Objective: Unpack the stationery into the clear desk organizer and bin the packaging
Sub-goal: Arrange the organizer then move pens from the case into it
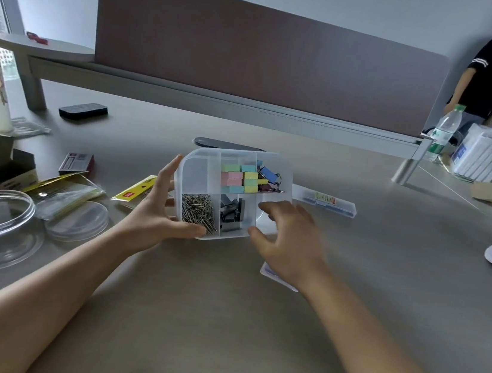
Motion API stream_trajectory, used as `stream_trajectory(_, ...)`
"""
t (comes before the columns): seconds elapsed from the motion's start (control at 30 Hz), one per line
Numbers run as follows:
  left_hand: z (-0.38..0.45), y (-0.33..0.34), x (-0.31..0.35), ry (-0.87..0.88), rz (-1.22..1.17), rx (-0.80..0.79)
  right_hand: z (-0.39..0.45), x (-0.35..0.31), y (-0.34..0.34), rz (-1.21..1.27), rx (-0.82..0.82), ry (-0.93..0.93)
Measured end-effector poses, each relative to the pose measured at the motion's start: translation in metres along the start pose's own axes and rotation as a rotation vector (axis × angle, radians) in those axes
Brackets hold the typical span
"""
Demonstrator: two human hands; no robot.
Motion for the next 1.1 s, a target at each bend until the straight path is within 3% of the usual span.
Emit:
stream_trajectory(0.13,-0.001,0.002,0.002,-0.009,0.008,-0.019,0.014,-0.001,0.017,-0.068,-0.131,0.145)
stream_trajectory(0.27,-0.002,0.002,0.0,0.006,0.026,-0.033,0.024,-0.003,0.031,0.107,-0.3,0.296)
stream_trajectory(0.6,-0.002,0.008,0.006,0.015,0.031,-0.058,0.033,-0.012,0.036,0.506,-0.489,0.361)
stream_trajectory(0.97,-0.001,0.007,0.006,0.01,0.076,-0.069,0.02,-0.015,0.033,0.549,-0.502,0.218)
stream_trajectory(1.1,-0.001,0.005,0.005,0.027,0.065,-0.1,0.016,-0.009,0.033,0.437,-0.385,0.14)
Point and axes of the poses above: each hand's wrist, its own z-axis towards the middle knuckle, its own y-axis out of the palm, x = y × z, the point moved 7 cm from there along z, towards the middle knuckle, and after that the axes turned 6 degrees about y, right-handed, at the moved point
